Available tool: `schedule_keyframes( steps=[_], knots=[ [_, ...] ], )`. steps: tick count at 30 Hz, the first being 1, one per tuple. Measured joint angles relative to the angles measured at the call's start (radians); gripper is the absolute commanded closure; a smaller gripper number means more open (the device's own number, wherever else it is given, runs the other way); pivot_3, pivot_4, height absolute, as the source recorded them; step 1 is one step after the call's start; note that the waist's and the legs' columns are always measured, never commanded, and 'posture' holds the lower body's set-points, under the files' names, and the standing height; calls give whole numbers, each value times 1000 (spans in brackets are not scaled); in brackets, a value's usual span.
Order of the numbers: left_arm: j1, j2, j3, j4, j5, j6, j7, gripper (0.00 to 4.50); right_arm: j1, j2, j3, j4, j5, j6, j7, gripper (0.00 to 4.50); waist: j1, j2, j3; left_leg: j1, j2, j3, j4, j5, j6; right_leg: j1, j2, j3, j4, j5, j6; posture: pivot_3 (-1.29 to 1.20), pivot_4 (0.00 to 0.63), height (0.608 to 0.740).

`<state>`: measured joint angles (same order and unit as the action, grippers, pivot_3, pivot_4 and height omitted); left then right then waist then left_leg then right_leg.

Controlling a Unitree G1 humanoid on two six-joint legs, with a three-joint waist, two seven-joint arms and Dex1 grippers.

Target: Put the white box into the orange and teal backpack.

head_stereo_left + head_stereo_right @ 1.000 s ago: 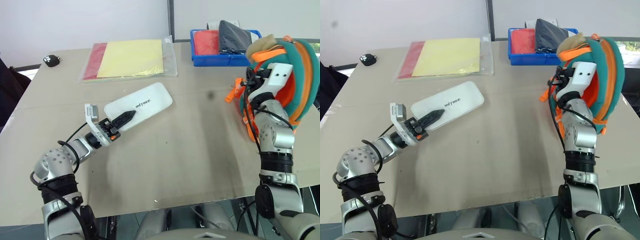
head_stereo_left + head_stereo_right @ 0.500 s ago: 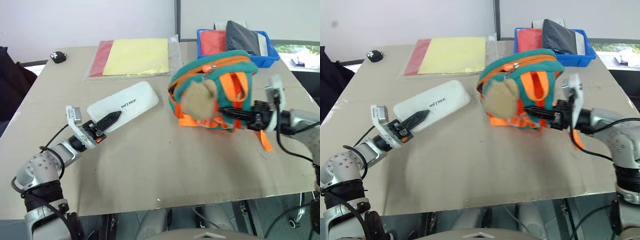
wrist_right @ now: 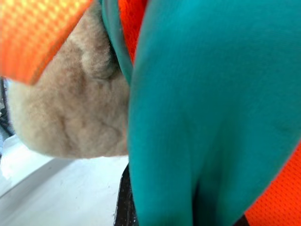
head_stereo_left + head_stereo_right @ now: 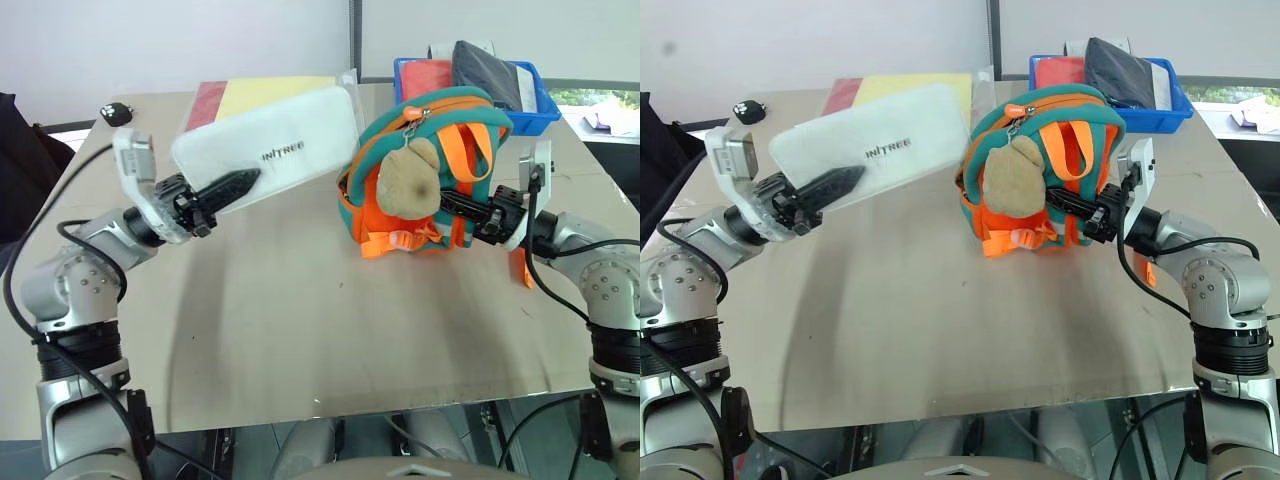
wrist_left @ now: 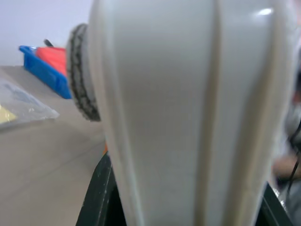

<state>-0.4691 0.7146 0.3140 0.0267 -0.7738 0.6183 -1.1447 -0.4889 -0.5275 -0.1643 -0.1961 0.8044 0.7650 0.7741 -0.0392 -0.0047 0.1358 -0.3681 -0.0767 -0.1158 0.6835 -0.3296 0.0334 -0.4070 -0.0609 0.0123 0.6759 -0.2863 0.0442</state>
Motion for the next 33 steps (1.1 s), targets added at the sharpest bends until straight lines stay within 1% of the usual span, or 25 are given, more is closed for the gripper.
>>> schedule_keyframes(
  steps=[5, 8, 12, 15, 20, 25, 28, 31, 33],
  knots=[
    [12, -2, -54, 25, 66, -118, -77, 3406, 0, 12, 2, 0, -10, -6, -9, 4471, 0, 0, 0, 0, 0, 0, 1, 0, 0, 0, 0, 0, 0, 0, 0, 0, 150, 740],
    [12, -34, -63, 25, 65, -125, -79, 3406, 0, 25, 3, 0, -10, -6, -22, 4471, 3, 0, 0, -1, 0, -1, 1, 0, 0, 0, 0, -1, 1, 0, 0, 0, 150, 740],
    [0, -30, -136, 25, 148, -251, -133, 3406, 0, 35, 9, 0, -15, -6, -39, 4471, 3, 0, 0, -1, -1, -2, 2, 0, 0, 0, -1, -2, 1, 0, 0, 0, 150, 740],
    [-45, -29, -189, 29, 214, -336, -168, 3406, 0, 41, 16, 0, -17, -6, -43, 4471, 4, 0, 0, -2, -1, -2, 2, 0, 0, 0, -1, -2, 1, 0, 0, 0, 150, 740],
    [-183, -32, -262, 121, 346, -480, -199, 3406, -5, 55, 19, 1, -36, -7, -65, 4471, 4, 0, 0, -1, -2, -3, 2, 0, 0, 0, -1, -3, 1, 0, 0, 0, 150, 740],
    [-273, -66, -312, 214, 453, -555, -185, 3406, -14, 79, 21, 1, -51, -7, -79, 4471, 4, 0, 0, -2, -3, -4, 3, 0, 0, 0, -1, -4, 2, 0, 0, 0, 150, 740],
    [-297, -116, -335, 239, 477, -517, -166, 3406, -18, 93, 29, 1, -56, -7, -81, 4471, 4, -1, 0, -2, -4, -5, 3, 0, 0, 1, -2, -4, 2, 0, 0, 0, 150, 740],
    [-342, -179, -367, 238, 477, -350, -130, 3406, -20, 109, 30, 1, -67, -14, -87, 4471, 6, -1, -1, -3, -5, -8, 5, 0, 0, 1, -3, -6, 3, 0, 0, 0, 150, 740],
    [-354, -198, -368, 233, 467, -269, -120, 3406, -20, 111, 30, 1, -73, -17, -88, 4471, 4, -1, -1, -3, -5, -8, 5, 0, 0, 1, -3, -6, 3, 0, 1, 0, 150, 740]
  ],
)
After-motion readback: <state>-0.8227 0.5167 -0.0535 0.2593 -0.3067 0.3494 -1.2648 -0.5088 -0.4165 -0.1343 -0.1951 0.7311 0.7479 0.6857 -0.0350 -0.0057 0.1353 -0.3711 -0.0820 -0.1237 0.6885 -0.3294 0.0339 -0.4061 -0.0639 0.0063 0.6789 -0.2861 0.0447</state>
